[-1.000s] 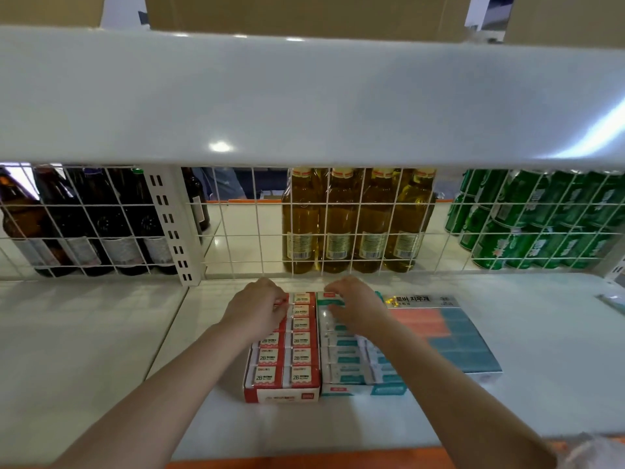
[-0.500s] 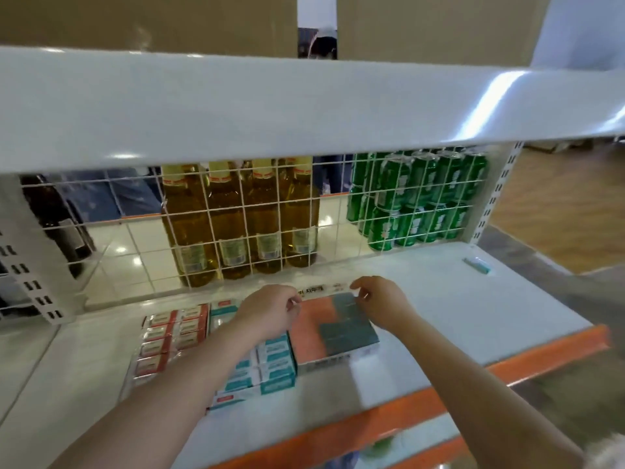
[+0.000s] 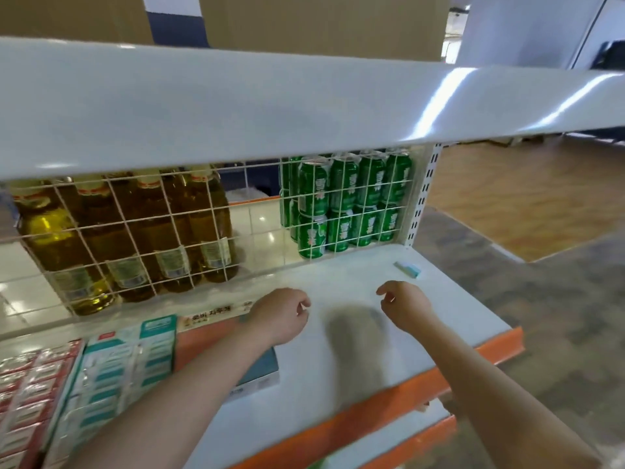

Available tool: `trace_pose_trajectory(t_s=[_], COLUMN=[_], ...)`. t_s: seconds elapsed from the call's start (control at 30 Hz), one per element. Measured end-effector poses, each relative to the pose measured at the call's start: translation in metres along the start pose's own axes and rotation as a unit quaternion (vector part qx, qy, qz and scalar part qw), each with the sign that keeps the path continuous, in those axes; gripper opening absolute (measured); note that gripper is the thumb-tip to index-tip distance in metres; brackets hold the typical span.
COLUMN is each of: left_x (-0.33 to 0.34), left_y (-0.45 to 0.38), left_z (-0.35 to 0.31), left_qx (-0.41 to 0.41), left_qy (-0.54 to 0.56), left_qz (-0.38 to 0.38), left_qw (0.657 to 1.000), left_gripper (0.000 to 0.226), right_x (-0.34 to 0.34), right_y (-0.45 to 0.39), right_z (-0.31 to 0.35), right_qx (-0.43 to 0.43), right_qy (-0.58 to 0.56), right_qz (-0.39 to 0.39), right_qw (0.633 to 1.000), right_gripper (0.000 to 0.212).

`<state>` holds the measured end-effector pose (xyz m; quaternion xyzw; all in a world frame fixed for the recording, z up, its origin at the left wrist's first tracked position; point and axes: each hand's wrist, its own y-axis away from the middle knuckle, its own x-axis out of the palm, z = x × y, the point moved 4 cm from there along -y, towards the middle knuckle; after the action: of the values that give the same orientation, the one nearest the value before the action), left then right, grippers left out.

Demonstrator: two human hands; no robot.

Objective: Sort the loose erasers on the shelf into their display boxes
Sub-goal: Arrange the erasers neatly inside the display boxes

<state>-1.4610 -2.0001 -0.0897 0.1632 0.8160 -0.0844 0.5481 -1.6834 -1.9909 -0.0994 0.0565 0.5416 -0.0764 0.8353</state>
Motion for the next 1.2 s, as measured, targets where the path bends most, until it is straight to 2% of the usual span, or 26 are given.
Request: trace_pose_trajectory(t_s=[0.13, 0.3, 0.47, 0.6, 0.83, 1.03, 1.2], left_x=[0.016, 0.031, 0.040, 0.043, 0.044, 0.043, 0.035], left_y=[-0.026, -0.047, -0.058, -0.061, -0.061, -0.055, -0.047], left_z=[-0.018, -0.028, -0.033, -0.033, -0.030, -0.032, -0.035], left_qx=[-0.001, -0.019, -0.047, -0.071, -0.105, -0.123, -0.126], left_qy=[-0.001, -0.002, 0.017, 0.026, 0.059, 0.098, 0.143], left_qz=[0.003, 0.011, 0.010, 0.005, -0.017, -0.054, -0.122], left_qw=[1.000, 1.000, 0.999, 0.997, 0.993, 0.986, 0.974], left_gripper=[0.030, 0.029, 0.030, 0.030, 0.028, 0.028, 0.027], right_x=[-0.011, -0.019, -0.018, -0.014, -0.008, -0.005, -0.004], right_y=[-0.025, -0.051, -0.076, -0.090, -0.103, -0.093, -0.066], right_z=[-0.032, -0.062, -0.083, -0.086, -0.094, -0.071, -0.035], right_qx=[0.018, 0.054, 0.082, 0.078, 0.078, -0.024, -0.135], right_qy=[0.007, 0.028, 0.035, 0.047, -0.038, -0.135, -0.212], right_qz=[-0.012, -0.036, -0.023, -0.042, -0.057, -0.053, -0.011], right_qw=[1.000, 0.998, 0.996, 0.995, 0.995, 0.989, 0.968], right_gripper=[0.034, 0.043, 0.038, 0.031, 0.028, 0.025, 0.023])
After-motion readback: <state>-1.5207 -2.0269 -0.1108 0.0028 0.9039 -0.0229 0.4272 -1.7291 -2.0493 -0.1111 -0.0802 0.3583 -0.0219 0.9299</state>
